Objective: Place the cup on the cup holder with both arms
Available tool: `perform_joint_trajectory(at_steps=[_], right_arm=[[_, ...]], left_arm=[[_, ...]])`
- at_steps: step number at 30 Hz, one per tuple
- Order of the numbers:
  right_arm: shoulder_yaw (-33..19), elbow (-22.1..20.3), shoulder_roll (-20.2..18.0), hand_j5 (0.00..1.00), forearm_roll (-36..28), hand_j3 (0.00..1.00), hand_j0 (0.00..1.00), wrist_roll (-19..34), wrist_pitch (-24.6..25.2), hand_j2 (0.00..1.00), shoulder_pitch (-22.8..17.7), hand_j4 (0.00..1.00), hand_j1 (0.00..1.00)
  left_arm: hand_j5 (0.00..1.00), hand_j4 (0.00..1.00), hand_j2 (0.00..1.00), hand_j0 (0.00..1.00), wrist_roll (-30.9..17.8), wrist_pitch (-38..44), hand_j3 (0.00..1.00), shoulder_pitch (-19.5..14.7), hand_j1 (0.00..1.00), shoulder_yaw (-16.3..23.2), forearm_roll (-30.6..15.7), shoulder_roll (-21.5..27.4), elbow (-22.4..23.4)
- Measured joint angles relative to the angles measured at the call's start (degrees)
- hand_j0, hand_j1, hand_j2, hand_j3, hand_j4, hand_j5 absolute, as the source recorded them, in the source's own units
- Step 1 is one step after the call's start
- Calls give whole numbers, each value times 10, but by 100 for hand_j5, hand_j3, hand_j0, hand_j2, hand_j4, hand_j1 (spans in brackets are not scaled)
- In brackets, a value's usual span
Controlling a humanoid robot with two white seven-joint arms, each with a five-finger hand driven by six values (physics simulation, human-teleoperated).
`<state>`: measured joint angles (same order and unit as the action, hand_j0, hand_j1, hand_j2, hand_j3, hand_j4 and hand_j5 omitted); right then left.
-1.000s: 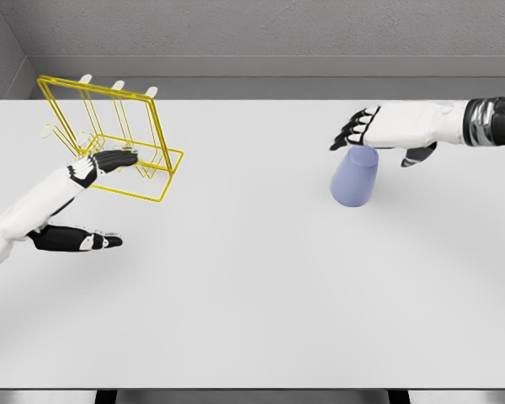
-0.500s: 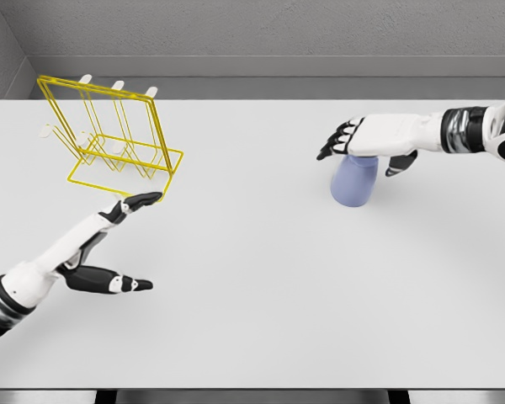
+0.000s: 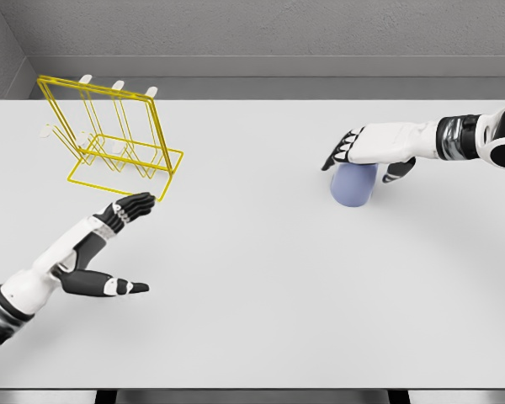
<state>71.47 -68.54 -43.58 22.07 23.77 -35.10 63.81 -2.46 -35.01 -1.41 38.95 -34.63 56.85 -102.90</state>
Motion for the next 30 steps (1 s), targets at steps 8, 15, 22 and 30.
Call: perform_joint_trajectory(at_steps=[8,15,22,30], right_arm=[[-3,0,5,63,11,63,63,0,2,63,1,63,63],[-12,-3,11,61,18,61,61,1,0,61,6,61,61],[-37,-30,-7,60,14,60,60,2,0,60,9,60,60],[-54,-109,-53,56,16,56,56,3,0,56,4,56,56]], left_arm=[[100,100,100,100,-1,1,100,-30,100,19,-25,-13,10],[100,100,100,100,-2,23,100,-31,100,49,-38,-16,33],[100,100,100,100,-3,27,100,-54,100,68,-39,-16,55],[100,100,100,100,-3,49,100,-79,100,92,-40,-10,71]])
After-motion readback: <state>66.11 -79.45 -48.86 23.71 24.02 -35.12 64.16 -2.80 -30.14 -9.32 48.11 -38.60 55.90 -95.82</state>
